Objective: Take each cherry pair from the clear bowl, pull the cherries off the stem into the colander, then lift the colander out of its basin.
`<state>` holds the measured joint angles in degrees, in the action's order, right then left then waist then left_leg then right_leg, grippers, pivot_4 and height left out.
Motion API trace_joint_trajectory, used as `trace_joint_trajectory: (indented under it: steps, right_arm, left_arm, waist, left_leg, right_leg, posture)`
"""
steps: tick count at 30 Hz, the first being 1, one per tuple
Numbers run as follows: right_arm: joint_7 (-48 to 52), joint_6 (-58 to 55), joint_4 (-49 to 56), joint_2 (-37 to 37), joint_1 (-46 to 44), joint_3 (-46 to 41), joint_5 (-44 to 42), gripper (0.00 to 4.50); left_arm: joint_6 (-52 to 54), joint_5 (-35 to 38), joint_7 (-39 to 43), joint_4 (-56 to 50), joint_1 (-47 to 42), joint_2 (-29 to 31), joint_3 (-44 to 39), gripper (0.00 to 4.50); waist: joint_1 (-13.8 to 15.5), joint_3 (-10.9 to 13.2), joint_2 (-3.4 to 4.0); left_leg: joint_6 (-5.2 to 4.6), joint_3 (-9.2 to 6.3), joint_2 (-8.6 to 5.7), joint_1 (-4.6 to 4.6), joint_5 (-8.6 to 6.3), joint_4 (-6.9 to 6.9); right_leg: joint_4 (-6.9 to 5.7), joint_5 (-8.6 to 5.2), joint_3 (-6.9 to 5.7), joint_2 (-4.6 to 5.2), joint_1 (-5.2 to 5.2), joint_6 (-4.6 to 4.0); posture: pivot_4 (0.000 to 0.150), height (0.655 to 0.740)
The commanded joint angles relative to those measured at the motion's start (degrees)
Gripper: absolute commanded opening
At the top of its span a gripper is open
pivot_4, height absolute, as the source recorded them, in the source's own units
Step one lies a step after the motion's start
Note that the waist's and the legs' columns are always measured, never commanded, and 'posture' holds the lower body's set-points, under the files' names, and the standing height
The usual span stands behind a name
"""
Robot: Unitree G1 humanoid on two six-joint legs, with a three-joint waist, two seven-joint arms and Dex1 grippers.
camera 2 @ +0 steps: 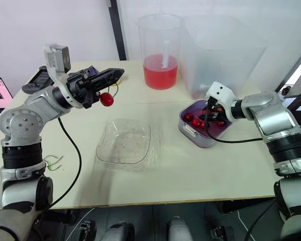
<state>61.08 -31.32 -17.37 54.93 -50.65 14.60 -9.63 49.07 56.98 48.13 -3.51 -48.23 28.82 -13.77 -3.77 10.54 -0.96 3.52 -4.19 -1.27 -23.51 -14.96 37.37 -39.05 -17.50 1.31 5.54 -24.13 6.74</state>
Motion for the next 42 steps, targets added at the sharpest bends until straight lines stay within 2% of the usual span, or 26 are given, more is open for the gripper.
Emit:
trace_joint_trajectory:
  steps: [1, 2, 7, 11, 16, 21, 28, 36, 39, 42]
  right_arm:
    - [1.5, 1.3, 1.3, 1.1, -2.5, -2.4, 1.6, 4.03]
    - [3.2, 0.1, 3.4, 2.2, -3.2, -2.7, 1.1, 4.47]
    - [6.9, -11.6, 14.2, 0.0, -6.7, -9.4, -9.7, 4.47]
    - [2.8, -23.5, 21.9, -8.9, -6.7, -16.9, -22.4, 4.47]
    - [-4.7, -30.1, 25.6, -16.7, -5.6, -20.8, -28.9, 4.47]
    - [-16.7, -35.6, 28.6, -34.2, -2.9, -25.4, -39.2, 4.47]
    - [-24.0, -35.2, 30.4, -42.4, -1.7, -22.8, -42.0, 4.47]
    - [-25.1, -30.9, 30.1, -42.9, -1.8, -17.5, -39.6, 4.47]
    - [-25.9, -29.7, 29.8, -43.3, -1.9, -16.9, -39.2, 3.73]
    - [-26.0, -29.0, 29.7, -43.0, -2.0, -16.5, -39.0, 2.41]
  left_arm:
    - [-0.5, 1.6, -0.4, -2.0, -0.5, 0.1, -1.2, 0.00]
    - [-0.3, 1.9, -0.5, -2.2, -0.5, 0.0, -1.3, 0.00]
    - [1.0, 4.4, -1.0, -2.5, 0.0, -0.1, -1.8, 0.00]
    - [3.1, 7.7, -1.3, -2.3, -0.1, -0.4, -2.2, 0.00]
    - [4.7, 10.1, -1.6, -2.1, -0.6, -0.2, -2.1, 0.00]
    - [5.5, 11.3, -2.1, -1.5, -1.9, 0.2, -1.9, 0.00]
    - [6.0, 11.7, -2.4, -1.5, -2.7, 0.0, -1.6, 0.00]
    - [5.4, 11.5, -2.9, -1.9, -2.7, -0.1, -1.1, 0.00]
    - [5.2, 11.4, -2.9, -1.8, -2.8, -0.1, -1.0, 0.00]
    - [4.8, 11.0, -2.8, -1.5, -3.0, 0.0, -0.8, 0.00]
  waist:
    - [0.1, 0.0, -0.01]
    - [0.1, 0.0, 0.00]
    - [-0.1, 0.0, 0.05]
    - [0.0, 0.0, 0.03]
    - [1.1, 0.0, 0.03]
    - [1.0, 0.0, -0.01]
    - [1.1, 0.0, -0.01]
    - [0.7, 0.0, 0.00]
    - [0.2, 0.0, 0.00]
    - [-0.1, 0.0, 0.00]
  left_leg:
    - [0.00, -0.01, 0.00, 0.00, 0.00, 0.00]
    - [0.00, -0.01, 0.00, 0.00, 0.00, 0.00]
    - [0.00, -0.17, 0.01, 0.00, 0.00, -0.01]
    - [0.00, -0.25, 0.03, 0.00, 0.00, 0.02]
    - [0.00, -0.32, -0.03, 0.00, 0.00, 0.10]
    - [0.01, -0.34, -0.01, 0.00, 0.01, 0.10]
    - [0.05, -0.36, -0.04, 0.00, 0.03, 0.10]
    - [0.04, -0.36, -0.04, 0.00, 0.02, 0.08]
    - [0.04, -0.36, -0.03, 0.00, 0.02, 0.07]
    - [0.04, -0.37, -0.03, 0.00, 0.02, 0.07]
  right_leg:
    - [0.00, 0.00, 0.01, 0.00, 0.00, 0.00]
    - [0.00, 0.00, 0.00, 0.00, 0.00, 0.00]
    - [0.00, 0.00, 0.03, -0.01, -0.02, 0.00]
    - [0.00, 0.00, -0.01, -0.02, 0.03, 0.00]
    - [-0.01, 0.00, -0.07, 0.03, 0.10, 0.00]
    - [-0.07, 0.00, -0.07, 0.01, 0.07, 0.00]
    - [-0.08, 0.00, -0.07, 0.02, 0.06, -0.01]
    - [-0.09, 0.00, -0.08, 0.00, 0.04, -0.01]
    - [-0.09, 0.00, -0.08, 0.00, 0.04, -0.01]
    - [-0.09, 0.00, -0.08, 0.00, 0.04, -0.01]
  posture:
    - [0.150, 0.7337]
    - [0.150, 0.7337]
    - [0.150, 0.7337]
    - [0.150, 0.7337]
    - [0.150, 0.7337]
    - [0.150, 0.7337]
    - [0.150, 0.7337]
    - [0.150, 0.7337]
    - [0.150, 0.7337]
    - [0.150, 0.7337]
